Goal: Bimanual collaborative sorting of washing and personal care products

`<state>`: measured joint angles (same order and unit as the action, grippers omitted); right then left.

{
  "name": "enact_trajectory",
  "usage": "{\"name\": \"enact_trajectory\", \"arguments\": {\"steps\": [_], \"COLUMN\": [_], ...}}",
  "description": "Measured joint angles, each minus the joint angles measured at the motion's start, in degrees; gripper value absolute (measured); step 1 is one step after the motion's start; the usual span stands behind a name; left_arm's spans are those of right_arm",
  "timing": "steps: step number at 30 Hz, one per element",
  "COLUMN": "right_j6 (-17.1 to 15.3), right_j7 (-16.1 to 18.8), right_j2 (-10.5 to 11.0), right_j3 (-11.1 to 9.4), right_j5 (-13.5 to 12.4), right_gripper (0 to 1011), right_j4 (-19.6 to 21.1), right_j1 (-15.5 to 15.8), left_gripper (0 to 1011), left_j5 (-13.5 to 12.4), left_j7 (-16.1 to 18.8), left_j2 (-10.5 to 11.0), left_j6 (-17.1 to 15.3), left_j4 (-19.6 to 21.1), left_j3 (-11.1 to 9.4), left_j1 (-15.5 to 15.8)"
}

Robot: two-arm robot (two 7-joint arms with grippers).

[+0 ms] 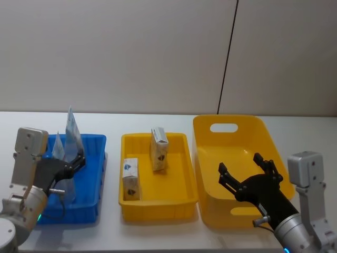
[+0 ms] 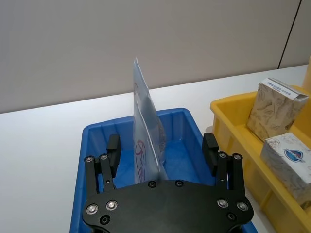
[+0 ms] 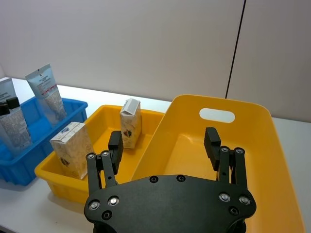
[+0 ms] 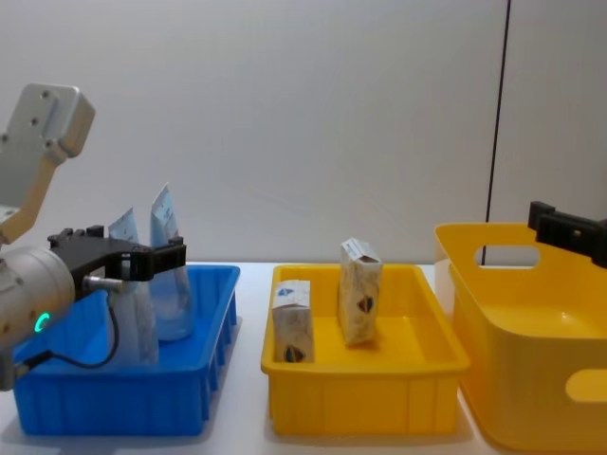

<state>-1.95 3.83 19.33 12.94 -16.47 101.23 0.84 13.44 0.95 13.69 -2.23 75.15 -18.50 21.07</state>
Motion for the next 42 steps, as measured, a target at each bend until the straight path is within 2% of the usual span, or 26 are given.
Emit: {"name": "enact_trajectory", "arguments": {"steps": [2,6,7,8,9,15,19,21,25,26,30,42], "right_j6": [0.00,0.00,0.00,0.00,0.00,0.00,0.00,0.00,0.00,0.00,0.00,0.00], "right_j7": [0.00,0.00,0.00,-0.01,0.00,0.00,0.00,0.00,0.00,0.00,0.00,0.00], "right_j2": [0.00,0.00,0.00,0.00,0.00,0.00,0.00,0.00,0.00,0.00,0.00,0.00], "right_j3": [0.00,0.00,0.00,0.00,0.00,0.00,0.00,0.00,0.00,0.00,0.00,0.00], "right_j5": [0.00,0.00,0.00,0.00,0.00,0.00,0.00,0.00,0.00,0.00,0.00,0.00], "right_gripper": [1002,1002,1002,1002,1002,1002,1002,1002,1002,1002,1002,1002], "right_j4": [0.00,0.00,0.00,0.00,0.00,0.00,0.00,0.00,0.00,0.00,0.00,0.00], "right_j1": [0.00,0.00,0.00,0.00,0.00,0.00,0.00,0.00,0.00,0.00,0.00,0.00], "left_gripper": [994,919,870,870,815,673,504,474,301,301,193,143], "left_j5": [0.00,-0.01,-0.01,-0.01,-0.01,-0.03,-0.20,-0.40,-0.83,-0.91,-1.45,-2.37], "left_j7": [-0.02,-0.04,-0.04,-0.02,0.02,0.41,0.79,1.06,1.49,1.57,1.94,1.28], "left_j2": [-0.31,-1.00,-1.24,-1.35,-1.62,-2.27,-2.58,-2.71,-2.82,-2.82,-2.84,-2.47], "left_j6": [0.13,0.25,0.25,0.25,0.25,0.07,-0.20,-0.38,-0.67,-0.72,-0.93,-0.33], "left_j4": [-0.78,-2.36,-2.98,-3.24,-3.79,-4.93,-5.36,-5.45,-5.45,-5.42,-4.94,-2.76], "left_j3": [0.11,0.38,0.51,0.57,0.71,1.13,1.40,1.52,1.71,1.74,1.88,2.12], "left_j1": [0.44,1.33,1.61,1.75,2.02,2.64,2.86,2.92,2.93,2.92,2.73,2.30]}}
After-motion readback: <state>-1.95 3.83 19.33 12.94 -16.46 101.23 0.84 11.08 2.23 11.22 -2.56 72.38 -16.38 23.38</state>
